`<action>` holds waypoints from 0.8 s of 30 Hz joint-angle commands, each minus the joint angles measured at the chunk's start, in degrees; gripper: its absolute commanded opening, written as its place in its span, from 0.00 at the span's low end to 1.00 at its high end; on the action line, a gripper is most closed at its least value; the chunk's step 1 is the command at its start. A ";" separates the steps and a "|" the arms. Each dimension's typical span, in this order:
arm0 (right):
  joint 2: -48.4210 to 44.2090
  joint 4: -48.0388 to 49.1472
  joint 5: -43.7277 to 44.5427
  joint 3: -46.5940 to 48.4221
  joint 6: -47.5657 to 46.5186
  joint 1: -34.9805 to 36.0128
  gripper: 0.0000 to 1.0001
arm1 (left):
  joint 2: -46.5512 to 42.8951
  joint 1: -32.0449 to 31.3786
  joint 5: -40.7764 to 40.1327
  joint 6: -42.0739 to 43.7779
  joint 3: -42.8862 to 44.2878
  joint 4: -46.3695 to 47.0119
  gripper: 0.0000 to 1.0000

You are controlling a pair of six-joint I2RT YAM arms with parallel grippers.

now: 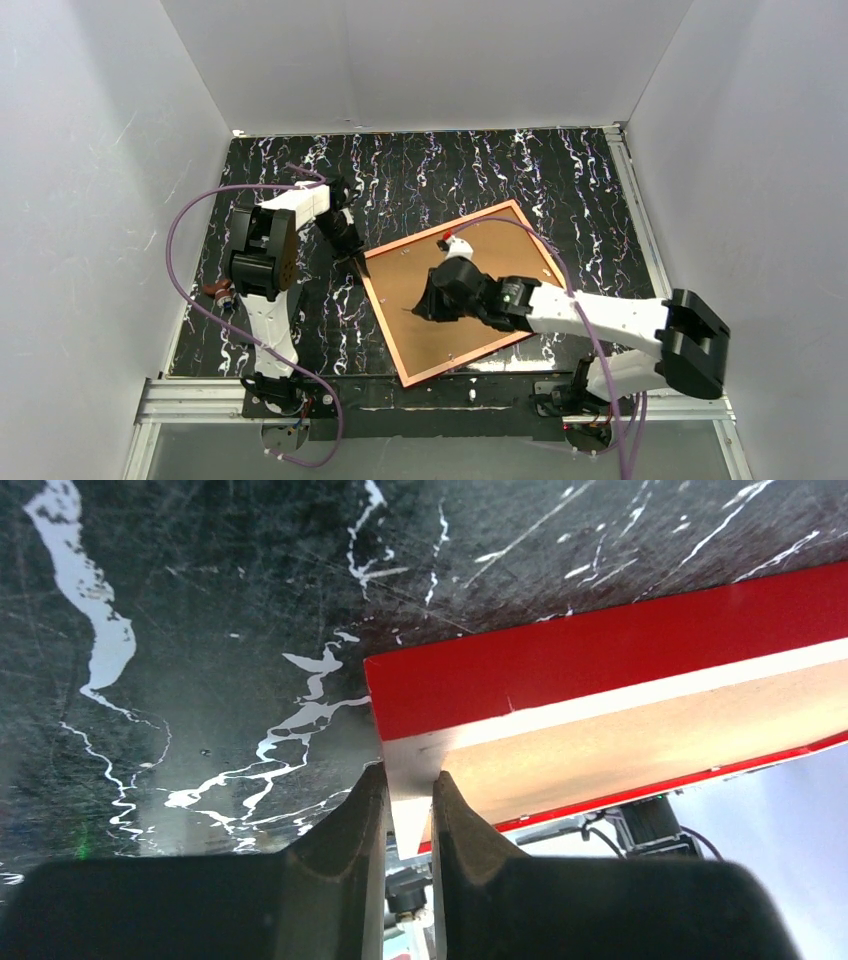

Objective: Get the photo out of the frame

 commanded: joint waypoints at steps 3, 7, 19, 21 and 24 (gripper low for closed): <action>9.46 2.64 -6.43 10.78 -5.27 -4.56 0.01 | 3.70 1.23 7.01 -3.71 -1.57 -3.05 0.00; 17.95 -6.85 -6.99 20.40 -1.94 -6.14 0.01 | 4.26 1.37 7.30 -4.94 -1.73 -2.98 0.00; 25.15 -16.23 -2.61 28.84 1.00 -7.05 0.01 | 4.07 1.35 5.48 -4.70 -1.59 -3.95 0.00; 25.56 -15.48 -3.47 28.79 0.79 -7.30 0.01 | 4.03 1.36 5.38 -4.78 -1.70 -3.95 0.00; 26.67 -14.67 -4.97 29.66 0.53 -7.41 0.01 | 4.07 1.39 5.22 -4.73 -1.73 -4.04 0.00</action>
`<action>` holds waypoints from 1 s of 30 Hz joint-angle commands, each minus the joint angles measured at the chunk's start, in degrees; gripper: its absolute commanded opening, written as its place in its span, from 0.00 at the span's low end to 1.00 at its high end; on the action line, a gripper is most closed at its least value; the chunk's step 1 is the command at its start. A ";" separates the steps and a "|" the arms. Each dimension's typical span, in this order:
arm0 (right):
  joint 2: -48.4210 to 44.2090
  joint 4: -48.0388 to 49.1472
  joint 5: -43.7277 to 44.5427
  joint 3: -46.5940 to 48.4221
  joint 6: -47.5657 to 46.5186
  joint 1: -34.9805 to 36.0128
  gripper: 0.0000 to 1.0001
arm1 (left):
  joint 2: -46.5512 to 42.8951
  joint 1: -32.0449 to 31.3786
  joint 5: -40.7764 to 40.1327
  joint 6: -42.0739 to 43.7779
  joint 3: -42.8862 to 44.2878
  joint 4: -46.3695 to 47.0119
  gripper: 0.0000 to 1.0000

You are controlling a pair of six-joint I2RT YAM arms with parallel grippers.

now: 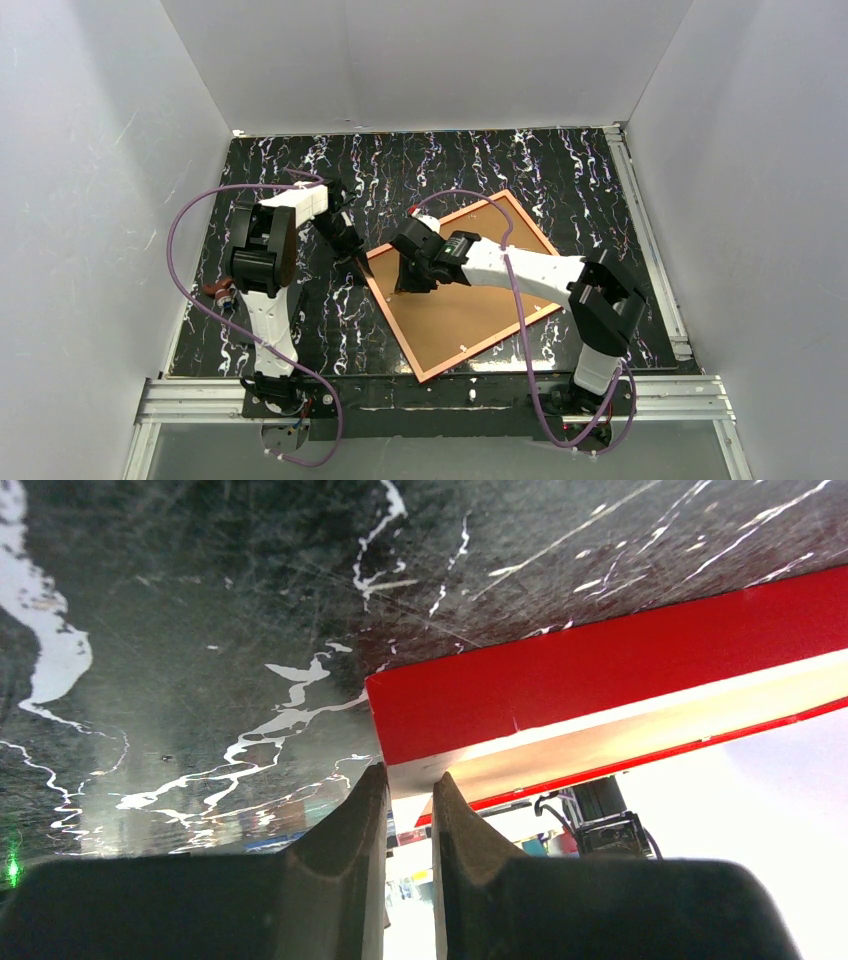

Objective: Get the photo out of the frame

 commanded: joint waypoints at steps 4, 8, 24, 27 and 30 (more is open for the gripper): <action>2.11 0.78 -0.56 4.16 -0.15 -0.23 0.01 | 2.08 -0.06 -0.49 -0.76 -1.61 -3.93 0.00; 3.59 0.80 -0.88 5.98 -0.45 -0.24 0.01 | 1.92 -0.02 -0.54 -0.77 -1.62 -3.97 0.00; 3.35 -4.82 -2.09 3.56 3.47 1.77 0.01 | 1.87 -0.06 -1.08 -0.83 -1.56 -4.36 0.00; 2.48 -6.31 -1.94 3.26 4.09 2.37 0.01 | 1.97 -0.06 -1.31 -0.68 -1.46 -4.49 0.00; 2.15 -7.51 -2.23 2.97 4.57 2.50 0.01 | 1.83 -0.02 -1.78 -0.38 -1.39 -4.67 0.00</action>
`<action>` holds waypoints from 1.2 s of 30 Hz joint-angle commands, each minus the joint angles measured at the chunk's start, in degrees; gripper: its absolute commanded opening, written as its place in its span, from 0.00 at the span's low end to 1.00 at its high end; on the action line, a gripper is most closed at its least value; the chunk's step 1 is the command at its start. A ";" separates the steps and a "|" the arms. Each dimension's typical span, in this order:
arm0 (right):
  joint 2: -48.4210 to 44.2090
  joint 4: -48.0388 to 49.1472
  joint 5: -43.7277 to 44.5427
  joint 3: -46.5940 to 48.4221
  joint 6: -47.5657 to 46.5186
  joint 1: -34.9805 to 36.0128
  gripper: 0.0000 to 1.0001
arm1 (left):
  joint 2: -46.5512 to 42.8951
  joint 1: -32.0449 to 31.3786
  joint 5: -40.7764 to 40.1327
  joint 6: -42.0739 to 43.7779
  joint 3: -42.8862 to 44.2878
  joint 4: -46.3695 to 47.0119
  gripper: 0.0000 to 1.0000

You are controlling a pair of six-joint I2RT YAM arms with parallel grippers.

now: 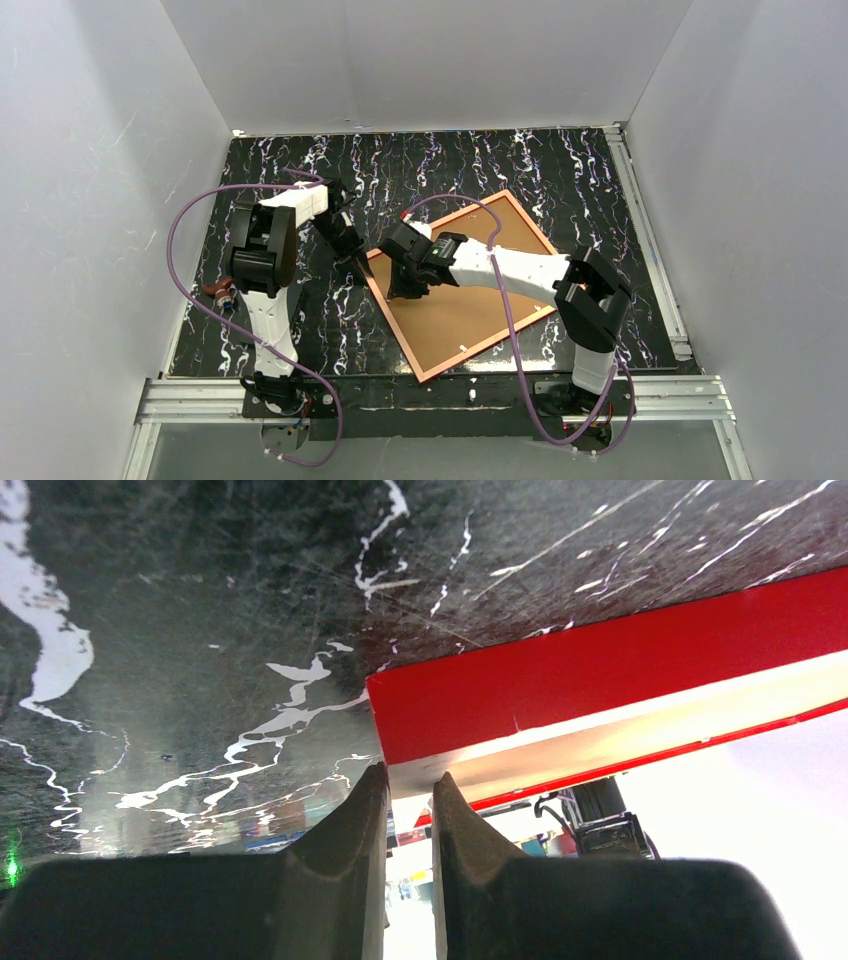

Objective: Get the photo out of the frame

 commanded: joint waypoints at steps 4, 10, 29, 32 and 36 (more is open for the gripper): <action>-2.46 -6.27 -0.78 -1.77 2.11 1.22 0.01 | 1.86 -0.02 -2.16 0.04 -1.20 -5.01 0.00; -1.88 -8.47 -0.49 -1.85 2.48 1.24 0.01 | 1.70 0.01 -2.33 0.19 -1.09 -5.14 0.00; 0.84 -20.05 0.10 1.13 1.92 1.27 0.01 | 1.77 -0.02 -3.55 0.67 -0.51 -6.37 0.00; -0.57 -20.94 2.00 0.87 1.78 1.23 0.01 | 1.65 -0.04 -3.74 0.81 -0.41 -6.48 0.00; -10.47 -12.43 0.44 -2.64 -2.20 3.23 0.01 | 1.66 -0.03 -3.04 0.59 -0.21 -6.46 0.00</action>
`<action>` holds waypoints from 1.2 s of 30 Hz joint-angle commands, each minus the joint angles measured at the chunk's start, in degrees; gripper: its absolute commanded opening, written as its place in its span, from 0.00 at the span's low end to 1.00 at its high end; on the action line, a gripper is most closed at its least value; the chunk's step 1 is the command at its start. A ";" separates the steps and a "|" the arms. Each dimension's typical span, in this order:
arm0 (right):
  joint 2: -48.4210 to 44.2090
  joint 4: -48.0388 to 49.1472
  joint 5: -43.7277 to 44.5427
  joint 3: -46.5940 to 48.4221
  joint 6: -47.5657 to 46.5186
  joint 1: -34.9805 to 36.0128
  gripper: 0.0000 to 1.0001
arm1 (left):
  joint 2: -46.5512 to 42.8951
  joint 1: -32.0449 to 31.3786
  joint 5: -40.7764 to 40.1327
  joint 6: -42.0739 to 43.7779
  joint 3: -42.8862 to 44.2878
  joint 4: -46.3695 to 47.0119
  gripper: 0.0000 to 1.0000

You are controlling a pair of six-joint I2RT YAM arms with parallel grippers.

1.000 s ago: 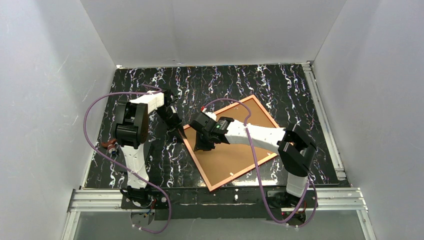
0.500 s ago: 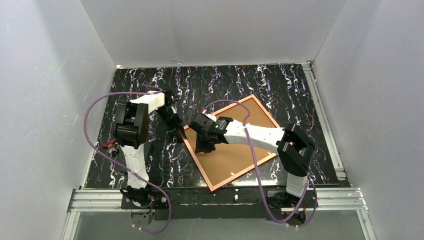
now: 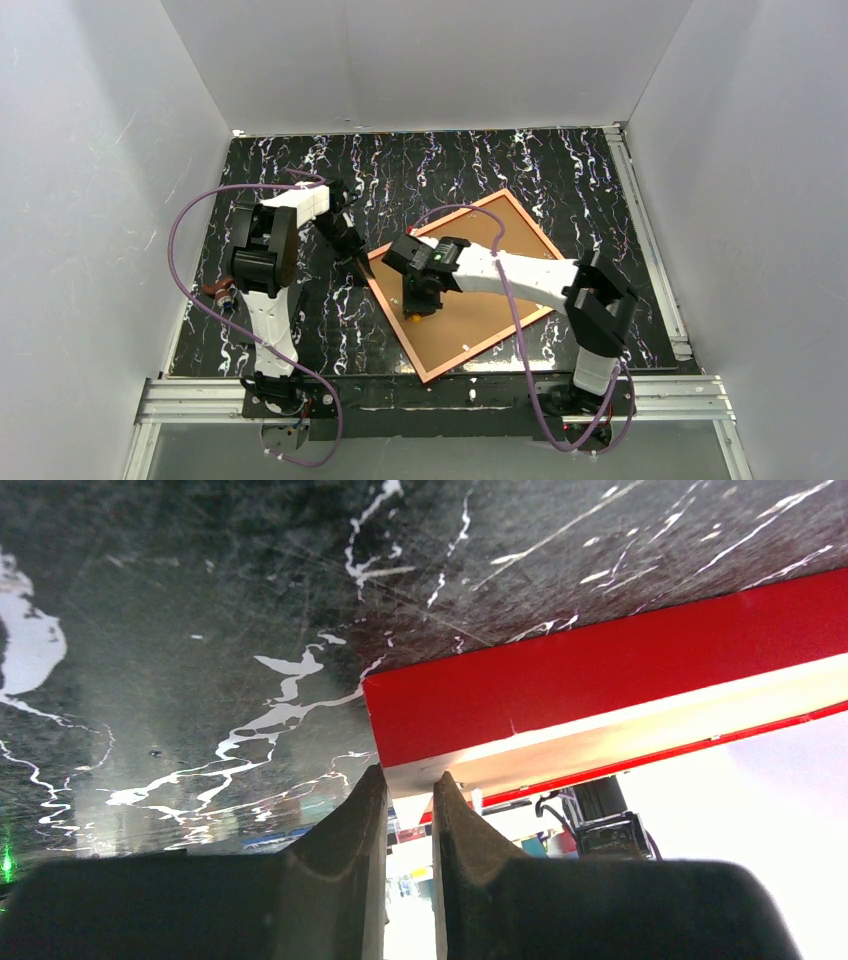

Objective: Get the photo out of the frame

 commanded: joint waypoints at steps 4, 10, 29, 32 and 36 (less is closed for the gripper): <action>-22.99 5.63 8.86 -11.14 -6.48 2.85 0.01 | -0.19 0.09 -1.87 0.78 -0.93 -4.26 0.16; -33.35 6.78 10.89 -22.78 -5.85 -1.56 0.01 | -7.39 0.09 -1.50 1.88 -2.79 -2.16 0.60; -46.43 11.24 9.15 -35.33 -2.57 -3.10 0.01 | -49.28 -22.55 -10.65 -33.12 -42.22 10.01 0.95; -47.65 11.31 9.29 -36.11 -2.28 -3.12 0.01 | -49.28 -26.72 -13.05 -34.43 -42.09 10.59 0.98; -48.57 11.08 9.37 -36.95 -1.67 -3.12 0.01 | -44.99 -32.17 -12.84 -37.73 -41.79 13.04 0.98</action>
